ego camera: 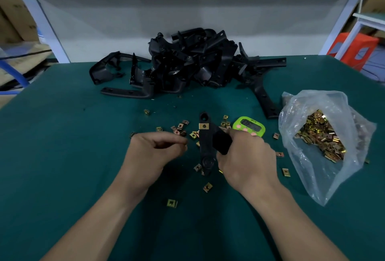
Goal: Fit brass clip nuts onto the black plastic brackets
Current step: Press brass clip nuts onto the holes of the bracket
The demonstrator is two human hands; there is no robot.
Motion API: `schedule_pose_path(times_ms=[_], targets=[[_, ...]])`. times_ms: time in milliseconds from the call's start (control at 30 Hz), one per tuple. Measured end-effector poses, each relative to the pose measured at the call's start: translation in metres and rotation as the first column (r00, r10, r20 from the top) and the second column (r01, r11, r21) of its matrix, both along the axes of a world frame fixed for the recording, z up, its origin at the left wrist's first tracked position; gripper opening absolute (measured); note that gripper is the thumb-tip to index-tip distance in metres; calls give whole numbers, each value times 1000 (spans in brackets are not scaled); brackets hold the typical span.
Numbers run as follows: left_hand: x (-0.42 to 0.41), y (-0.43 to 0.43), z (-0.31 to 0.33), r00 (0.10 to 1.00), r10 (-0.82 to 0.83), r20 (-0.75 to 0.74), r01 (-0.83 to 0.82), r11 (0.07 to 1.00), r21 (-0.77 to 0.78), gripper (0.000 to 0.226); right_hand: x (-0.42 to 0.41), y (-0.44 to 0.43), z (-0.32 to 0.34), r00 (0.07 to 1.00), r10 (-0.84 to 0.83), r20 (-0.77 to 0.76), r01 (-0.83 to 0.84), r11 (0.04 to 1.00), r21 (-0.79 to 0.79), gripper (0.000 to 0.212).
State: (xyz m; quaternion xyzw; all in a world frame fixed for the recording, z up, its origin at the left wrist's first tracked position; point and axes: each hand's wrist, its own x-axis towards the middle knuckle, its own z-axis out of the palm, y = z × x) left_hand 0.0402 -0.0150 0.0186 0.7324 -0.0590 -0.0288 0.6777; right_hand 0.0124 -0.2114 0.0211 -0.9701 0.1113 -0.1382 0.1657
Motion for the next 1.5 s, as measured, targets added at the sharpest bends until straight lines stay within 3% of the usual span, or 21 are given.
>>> schedule_pose_path(times_ms=[200,367,533,833,1233,1400,1500], targets=[[0,-6,-2,991,-121,-64,118,992,-42,28,1,2,-3,1000,14,-10,-15,999,-38,27],[-2,-3,-4,991,-120,-63,115,990,-77,41,1,2,-4,1000,-10,15,11,1000,-29,28],[-4,-5,3,987,-158,-13,152,968,-197,24,-1,2,-3,999,-3,39,4,1000,-29,25],[-7,-4,6,958,-282,-41,272,947,-169,59,-3,7,-1,1000,23,-8,-24,999,-31,15],[-10,1,8,911,-356,-208,281,905,-318,59,-10,12,13,999,-31,29,37,969,-243,21],[-11,-1,5,907,-283,-310,174,926,-335,69,-11,18,18,997,-51,55,67,940,-335,23],[-15,0,6,901,-276,-335,171,935,-311,56,-13,25,22,991,-3,131,57,911,-409,26]])
